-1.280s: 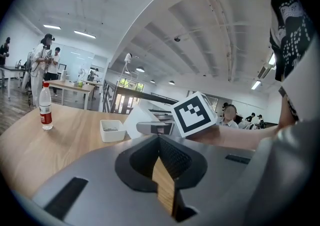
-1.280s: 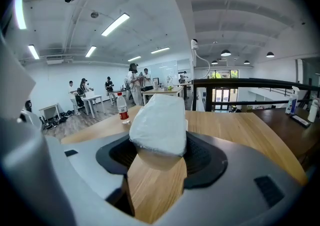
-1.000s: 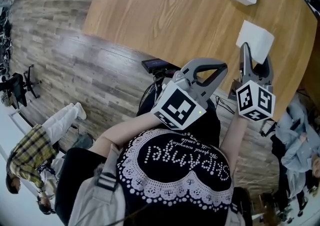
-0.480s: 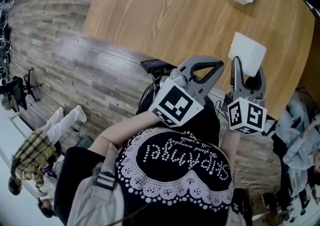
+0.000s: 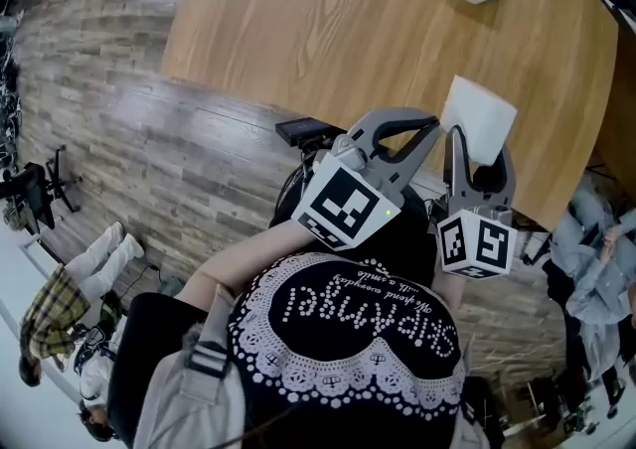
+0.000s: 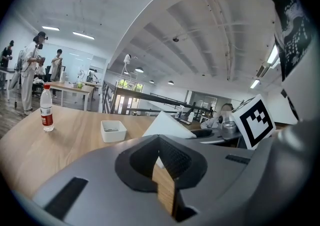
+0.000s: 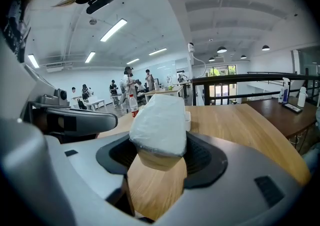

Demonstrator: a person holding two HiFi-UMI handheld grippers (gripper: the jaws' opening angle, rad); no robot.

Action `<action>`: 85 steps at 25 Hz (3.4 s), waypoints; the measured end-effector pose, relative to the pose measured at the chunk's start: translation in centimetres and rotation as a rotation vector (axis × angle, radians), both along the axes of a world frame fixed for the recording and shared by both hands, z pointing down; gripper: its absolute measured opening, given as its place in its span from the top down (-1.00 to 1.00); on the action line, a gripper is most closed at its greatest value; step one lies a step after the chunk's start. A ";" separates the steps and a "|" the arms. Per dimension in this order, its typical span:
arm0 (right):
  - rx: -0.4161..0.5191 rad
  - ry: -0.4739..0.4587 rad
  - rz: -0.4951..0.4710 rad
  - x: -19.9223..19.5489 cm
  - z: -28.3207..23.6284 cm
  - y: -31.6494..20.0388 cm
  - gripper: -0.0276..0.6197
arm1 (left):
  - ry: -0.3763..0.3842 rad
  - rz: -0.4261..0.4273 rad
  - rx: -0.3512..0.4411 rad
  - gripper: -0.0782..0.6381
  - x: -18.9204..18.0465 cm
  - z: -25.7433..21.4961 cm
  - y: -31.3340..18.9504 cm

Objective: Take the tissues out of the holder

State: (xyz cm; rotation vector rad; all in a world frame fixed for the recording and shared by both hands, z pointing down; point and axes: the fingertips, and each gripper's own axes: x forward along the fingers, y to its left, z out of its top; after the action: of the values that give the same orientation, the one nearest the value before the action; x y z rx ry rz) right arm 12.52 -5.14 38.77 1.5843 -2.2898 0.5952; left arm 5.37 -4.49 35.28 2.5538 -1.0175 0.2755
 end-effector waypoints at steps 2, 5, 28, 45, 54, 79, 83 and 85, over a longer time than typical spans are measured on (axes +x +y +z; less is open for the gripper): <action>0.010 0.005 0.007 0.0 -0.2 0.2 0.05 | -0.002 0.003 0.002 0.76 -0.1 0.0 0.2; 0.019 0.017 0.020 0.4 -0.3 0.5 0.05 | -0.002 0.003 0.003 0.76 -0.4 0.1 0.3; 0.010 0.044 -0.001 1.4 -0.2 2.3 0.05 | -0.019 0.043 0.009 0.76 1.2 0.1 0.8; 0.009 0.055 0.001 2.1 0.0 3.2 0.05 | -0.018 0.072 0.003 0.76 2.6 0.3 1.8; 0.007 0.048 -0.008 2.0 0.3 3.3 0.05 | -0.027 0.063 0.008 0.76 2.6 0.5 2.0; -0.001 0.011 -0.045 0.8 0.5 3.1 0.05 | -0.020 0.018 -0.001 0.76 1.0 0.8 1.6; 0.004 0.012 -0.051 0.7 0.5 3.1 0.05 | -0.020 0.017 -0.001 0.76 0.9 0.8 1.6; 0.000 0.012 -0.049 0.7 0.5 3.1 0.05 | -0.020 0.017 -0.001 0.76 0.9 0.8 1.6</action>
State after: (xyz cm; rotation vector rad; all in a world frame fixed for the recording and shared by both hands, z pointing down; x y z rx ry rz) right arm 13.22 -2.07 39.24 1.5231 -2.3132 0.5719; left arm 6.31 -2.94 36.06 2.5648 -1.0032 0.3065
